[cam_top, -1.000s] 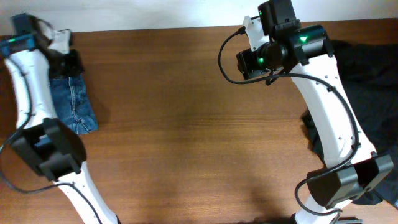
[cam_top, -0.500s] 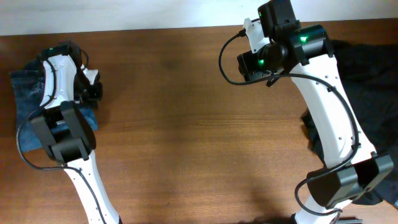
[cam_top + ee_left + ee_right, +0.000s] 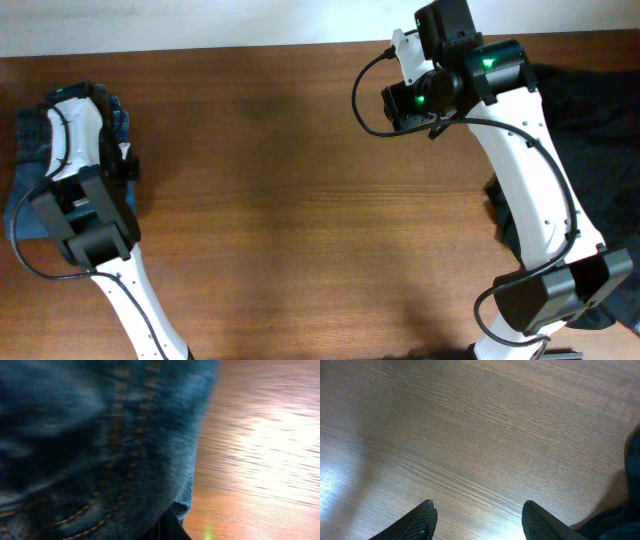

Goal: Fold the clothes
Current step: 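Lay the jeans at the table's left edge and press with the left gripper, then open the left gripper and raise it away from the jeans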

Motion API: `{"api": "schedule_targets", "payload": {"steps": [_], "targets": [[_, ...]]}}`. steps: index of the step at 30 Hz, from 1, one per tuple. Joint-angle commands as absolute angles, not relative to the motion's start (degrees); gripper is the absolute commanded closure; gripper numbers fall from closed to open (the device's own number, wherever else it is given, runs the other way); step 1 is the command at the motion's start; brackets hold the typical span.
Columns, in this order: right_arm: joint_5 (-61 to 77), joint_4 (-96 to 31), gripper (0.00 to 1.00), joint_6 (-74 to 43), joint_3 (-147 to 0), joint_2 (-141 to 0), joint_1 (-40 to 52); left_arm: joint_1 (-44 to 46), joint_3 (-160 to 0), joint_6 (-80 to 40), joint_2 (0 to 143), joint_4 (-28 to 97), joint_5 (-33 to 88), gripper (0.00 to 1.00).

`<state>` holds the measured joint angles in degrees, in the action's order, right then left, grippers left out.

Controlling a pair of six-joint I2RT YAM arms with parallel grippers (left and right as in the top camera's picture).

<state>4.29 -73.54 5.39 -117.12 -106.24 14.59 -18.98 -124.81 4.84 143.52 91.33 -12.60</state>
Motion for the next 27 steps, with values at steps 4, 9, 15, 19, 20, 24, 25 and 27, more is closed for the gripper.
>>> {"api": "schedule_targets", "payload": {"steps": [4,9,15,19,20,24,25,27], "targets": [[3.77,-73.52,0.4,5.78,-117.27,-106.89,14.11,-21.54,-124.42,2.52,144.42,90.67,-15.0,0.96],[3.75,-73.52,0.39,5.78,-117.27,-107.2,14.11,-21.1,-124.42,2.61,144.42,88.31,-8.29,0.95],[3.77,-73.52,0.21,5.78,-117.27,-107.2,14.11,-19.99,-124.44,7.94,144.07,86.8,3.33,0.96],[3.77,-73.21,0.16,7.05,-117.27,-107.26,14.11,-18.61,-124.44,9.13,143.0,85.95,8.21,0.97],[3.77,-72.93,0.13,7.77,-117.27,-107.33,14.11,-18.02,-124.44,9.13,142.61,85.71,8.19,0.97],[3.77,-71.05,0.01,7.77,-117.27,-108.49,14.09,-14.92,-124.44,9.13,140.33,83.68,8.21,0.97],[3.79,-70.26,0.01,7.77,-117.27,-109.36,14.09,-13.47,-124.44,9.13,139.28,82.61,8.21,0.97],[3.79,-69.3,0.01,7.73,-117.27,-110.83,13.93,-10.96,-124.44,9.13,137.73,81.1,8.21,0.96]]}}
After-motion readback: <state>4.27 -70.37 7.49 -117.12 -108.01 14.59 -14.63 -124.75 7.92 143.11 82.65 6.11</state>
